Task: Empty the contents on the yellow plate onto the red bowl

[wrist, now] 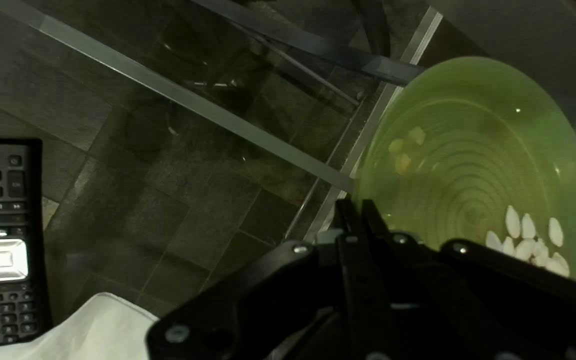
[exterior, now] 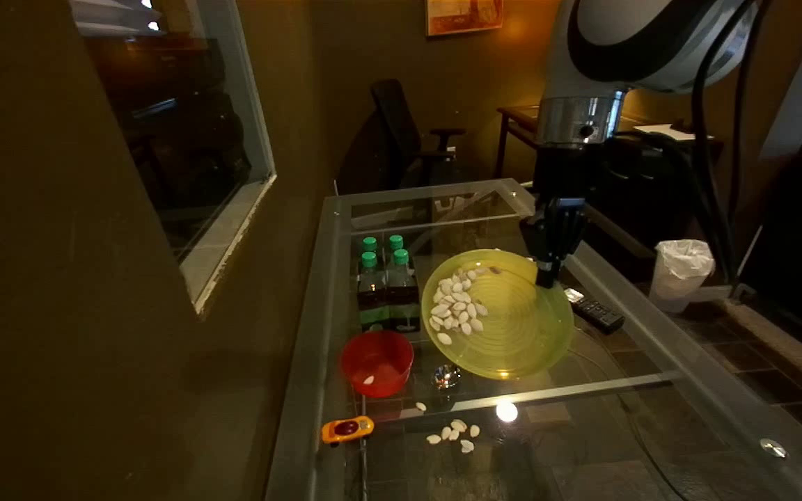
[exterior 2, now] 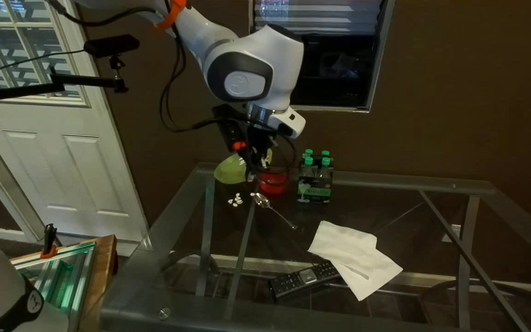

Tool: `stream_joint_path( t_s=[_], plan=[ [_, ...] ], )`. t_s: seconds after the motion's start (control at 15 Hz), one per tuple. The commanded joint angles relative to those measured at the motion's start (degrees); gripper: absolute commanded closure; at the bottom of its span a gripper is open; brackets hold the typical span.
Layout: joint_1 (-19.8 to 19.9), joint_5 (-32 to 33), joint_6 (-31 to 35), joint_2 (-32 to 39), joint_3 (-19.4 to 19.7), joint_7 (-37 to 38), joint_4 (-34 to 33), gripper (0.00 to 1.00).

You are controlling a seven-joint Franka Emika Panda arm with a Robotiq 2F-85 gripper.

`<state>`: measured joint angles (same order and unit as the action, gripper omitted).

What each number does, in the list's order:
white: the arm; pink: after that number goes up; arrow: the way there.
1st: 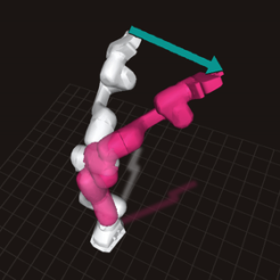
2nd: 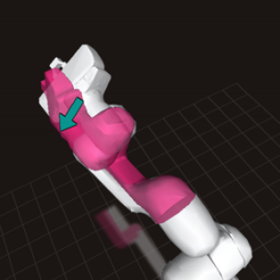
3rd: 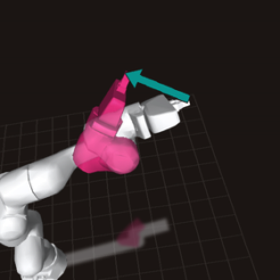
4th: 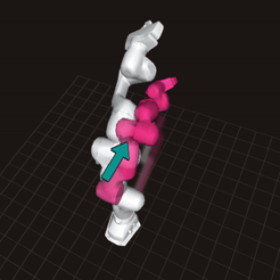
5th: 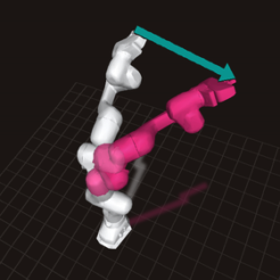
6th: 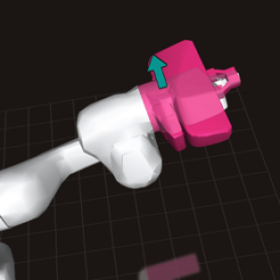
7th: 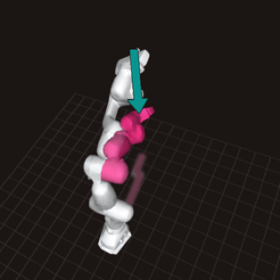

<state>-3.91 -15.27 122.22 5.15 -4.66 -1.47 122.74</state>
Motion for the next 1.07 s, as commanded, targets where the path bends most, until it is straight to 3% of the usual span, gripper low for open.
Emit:
stream_joint_path(
  t_s=[0.0,1.0],
  plan=[
    [-1.4,1.5,0.5,4.3,-0.8,4.6,-5.5,0.99],
    [-4.5,13.4,6.4,11.2,0.3,18.0,-13.5,0.99]
  ],
)
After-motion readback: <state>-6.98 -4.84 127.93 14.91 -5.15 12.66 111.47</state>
